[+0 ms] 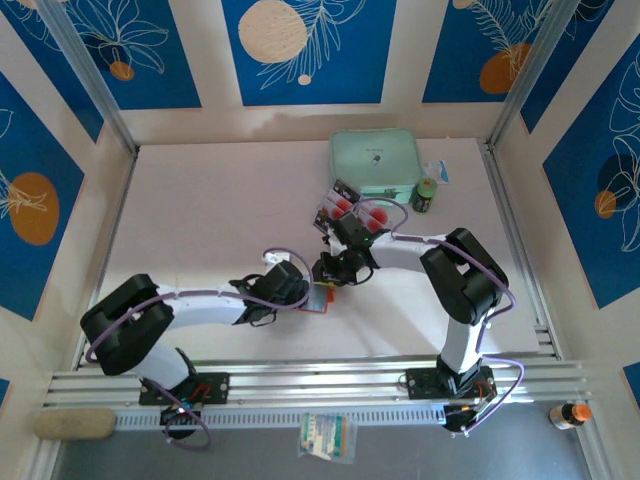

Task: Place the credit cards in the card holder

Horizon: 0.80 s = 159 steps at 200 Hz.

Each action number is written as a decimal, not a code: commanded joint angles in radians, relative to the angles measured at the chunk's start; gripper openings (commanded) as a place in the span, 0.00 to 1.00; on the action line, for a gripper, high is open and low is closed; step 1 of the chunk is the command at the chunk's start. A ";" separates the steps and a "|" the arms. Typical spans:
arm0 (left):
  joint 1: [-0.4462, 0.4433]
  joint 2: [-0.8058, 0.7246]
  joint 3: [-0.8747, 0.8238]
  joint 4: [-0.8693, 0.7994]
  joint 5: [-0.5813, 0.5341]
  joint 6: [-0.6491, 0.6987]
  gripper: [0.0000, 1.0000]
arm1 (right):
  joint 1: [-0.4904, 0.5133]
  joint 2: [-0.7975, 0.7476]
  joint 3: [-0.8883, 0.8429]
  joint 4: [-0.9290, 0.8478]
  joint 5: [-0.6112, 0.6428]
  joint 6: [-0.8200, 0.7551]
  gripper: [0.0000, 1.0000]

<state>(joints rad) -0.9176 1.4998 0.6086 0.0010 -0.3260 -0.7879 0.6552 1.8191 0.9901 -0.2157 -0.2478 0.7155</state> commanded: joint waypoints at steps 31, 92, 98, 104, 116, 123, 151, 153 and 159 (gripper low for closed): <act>-0.007 -0.036 -0.018 -0.010 0.018 -0.020 0.79 | 0.000 0.008 0.021 0.011 -0.095 0.018 0.25; -0.006 -0.134 -0.015 -0.049 -0.021 -0.008 0.84 | -0.007 -0.018 0.005 0.081 -0.163 0.080 0.24; -0.007 -0.144 -0.018 -0.051 -0.026 -0.005 0.84 | -0.006 -0.020 0.005 0.082 -0.165 0.082 0.24; -0.005 -0.150 -0.019 -0.052 -0.029 -0.004 0.85 | -0.007 -0.022 0.007 0.081 -0.163 0.083 0.24; -0.004 -0.156 -0.018 -0.051 -0.033 0.001 0.85 | -0.009 -0.034 0.007 0.071 -0.150 0.079 0.24; -0.003 -0.156 -0.017 -0.051 -0.031 0.005 0.85 | -0.011 -0.042 0.008 0.058 -0.136 0.070 0.24; -0.003 -0.133 0.002 -0.067 -0.019 0.034 0.88 | -0.011 -0.078 0.015 -0.030 -0.041 0.026 0.16; -0.003 -0.130 0.004 -0.068 -0.018 0.036 0.88 | -0.011 -0.079 0.016 -0.037 -0.036 0.022 0.15; -0.003 -0.126 0.008 -0.071 -0.016 0.044 0.89 | -0.011 -0.078 0.018 -0.054 -0.018 0.013 0.13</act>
<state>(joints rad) -0.9180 1.3590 0.6018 -0.0410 -0.3271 -0.7773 0.6476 1.7874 0.9909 -0.1757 -0.3298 0.7635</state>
